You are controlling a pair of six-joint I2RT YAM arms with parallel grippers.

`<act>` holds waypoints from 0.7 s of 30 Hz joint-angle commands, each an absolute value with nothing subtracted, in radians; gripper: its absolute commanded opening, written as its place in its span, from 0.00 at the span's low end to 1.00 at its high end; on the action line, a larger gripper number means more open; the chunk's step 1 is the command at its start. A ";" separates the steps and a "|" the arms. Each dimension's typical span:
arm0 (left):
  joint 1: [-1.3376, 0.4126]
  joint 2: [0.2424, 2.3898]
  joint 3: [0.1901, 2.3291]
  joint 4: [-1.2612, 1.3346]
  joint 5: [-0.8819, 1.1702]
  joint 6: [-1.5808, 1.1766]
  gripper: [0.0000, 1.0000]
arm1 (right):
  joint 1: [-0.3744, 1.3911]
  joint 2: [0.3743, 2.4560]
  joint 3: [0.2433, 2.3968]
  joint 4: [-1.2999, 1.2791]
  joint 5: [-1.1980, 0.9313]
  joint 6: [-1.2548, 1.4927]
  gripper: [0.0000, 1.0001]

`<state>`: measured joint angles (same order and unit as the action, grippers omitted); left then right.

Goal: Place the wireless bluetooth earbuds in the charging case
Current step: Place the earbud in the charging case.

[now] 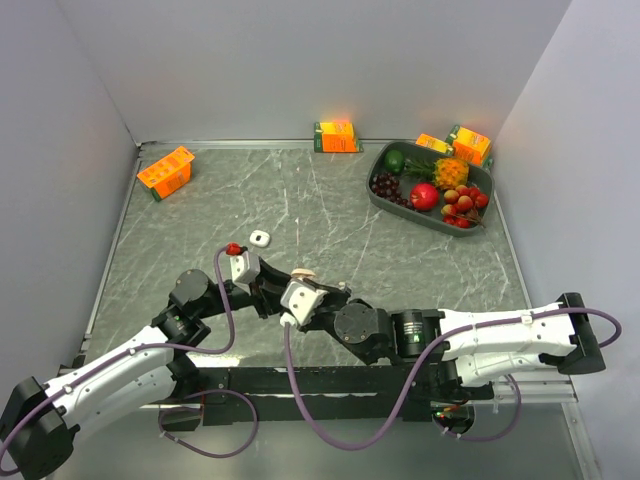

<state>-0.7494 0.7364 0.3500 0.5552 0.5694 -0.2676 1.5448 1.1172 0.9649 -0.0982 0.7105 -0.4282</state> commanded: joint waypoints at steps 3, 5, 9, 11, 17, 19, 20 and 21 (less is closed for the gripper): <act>-0.747 0.721 0.388 0.595 0.528 -0.276 0.01 | 1.580 1.131 1.023 -0.104 0.726 -0.430 0.08; -0.747 0.721 0.388 0.597 0.526 -0.278 0.01 | 1.582 1.129 1.022 -0.100 0.733 -0.426 0.15; -0.747 0.719 0.387 0.595 0.525 -0.278 0.01 | 1.580 1.114 1.020 -0.086 0.733 -0.423 0.35; -0.747 0.718 0.385 0.595 0.523 -0.278 0.01 | 1.580 1.108 1.023 -0.084 0.730 -0.423 0.39; -0.747 0.719 0.385 0.601 0.525 -0.279 0.01 | 1.580 1.103 1.026 -0.074 0.741 -0.416 0.57; -0.747 0.721 0.385 0.604 0.525 -0.279 0.01 | 1.580 1.092 1.025 -0.068 0.742 -0.416 0.60; -0.747 0.719 0.385 0.604 0.525 -0.279 0.01 | 1.580 1.088 1.022 -0.057 0.747 -0.417 0.64; -0.747 0.721 0.385 0.604 0.525 -0.279 0.01 | 1.580 1.083 1.023 -0.052 0.752 -0.416 0.65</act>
<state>-0.7494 0.7345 0.3500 0.5564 0.5278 -0.2749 1.5730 1.1229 0.9783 -0.0982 0.7235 -0.4206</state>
